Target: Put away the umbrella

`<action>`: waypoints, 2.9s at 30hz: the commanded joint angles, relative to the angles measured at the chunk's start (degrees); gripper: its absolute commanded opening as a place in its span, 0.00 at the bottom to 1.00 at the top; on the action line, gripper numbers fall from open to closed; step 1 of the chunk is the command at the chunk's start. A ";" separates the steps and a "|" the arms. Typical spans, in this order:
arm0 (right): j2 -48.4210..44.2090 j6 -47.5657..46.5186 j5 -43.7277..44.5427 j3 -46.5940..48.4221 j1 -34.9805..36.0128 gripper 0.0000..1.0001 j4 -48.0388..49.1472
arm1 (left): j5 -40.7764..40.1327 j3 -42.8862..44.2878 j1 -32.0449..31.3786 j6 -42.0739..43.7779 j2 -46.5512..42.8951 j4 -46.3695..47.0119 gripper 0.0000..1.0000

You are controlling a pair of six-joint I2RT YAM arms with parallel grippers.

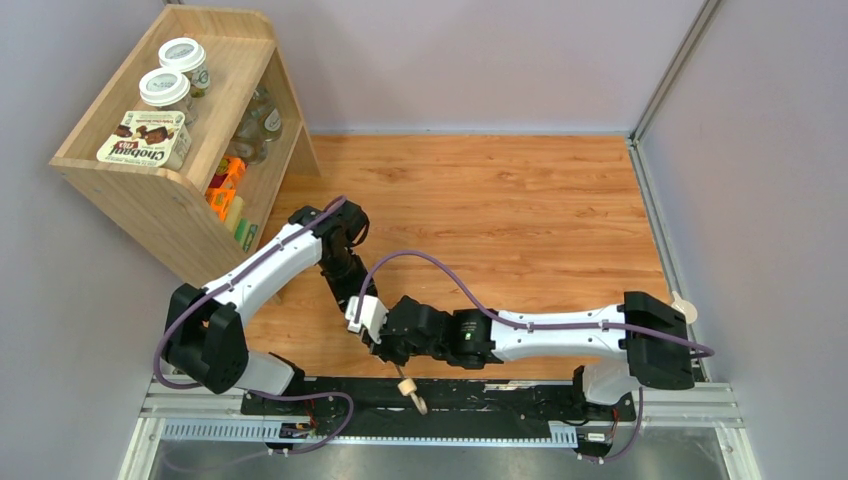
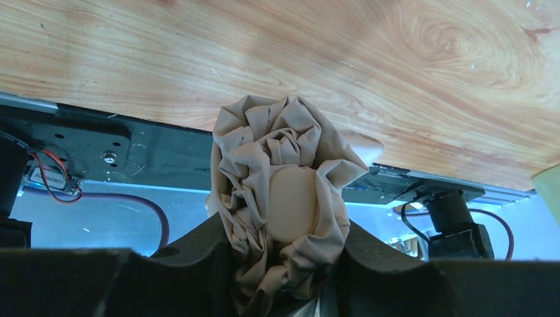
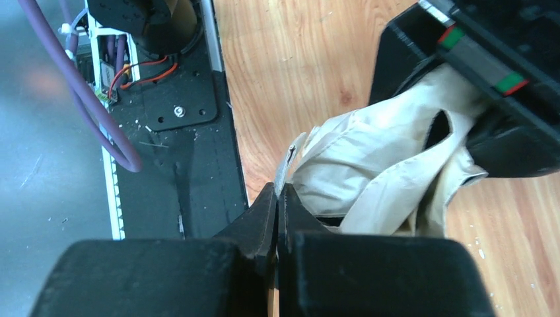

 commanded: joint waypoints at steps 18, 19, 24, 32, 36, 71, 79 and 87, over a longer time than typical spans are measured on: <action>2.66 8.68 -17.93 -2.28 -5.76 0.61 2.99 | 9.49 0.82 2.45 -0.80 -5.53 1.84 0.00; 0.90 9.21 -19.25 -2.27 -5.84 0.63 3.08 | 10.10 0.38 2.80 -0.80 -5.62 2.54 0.00; -13.23 12.98 -21.46 -3.41 -6.28 0.80 3.08 | 9.67 0.38 2.89 -0.01 -8.26 6.66 0.00; -30.13 19.04 -4.10 0.79 -8.38 0.98 -8.30 | 13.18 -3.65 3.07 -2.20 -13.27 16.67 0.00; -32.94 24.84 7.26 0.28 -12.86 0.99 -17.47 | 12.68 -4.54 2.89 -0.37 -17.13 24.51 0.00; -36.04 31.98 -0.44 -15.37 -30.01 1.00 -18.19 | -25.20 -19.66 -20.31 37.97 -19.77 66.18 0.00; -30.06 28.46 -8.71 -13.17 -30.01 1.00 -19.51 | -2.65 -9.82 -14.61 29.27 -16.34 56.33 0.00; -37.16 50.29 -8.64 -14.48 -40.27 1.00 -20.64 | 12.30 -14.46 -8.19 15.30 -25.39 67.38 0.00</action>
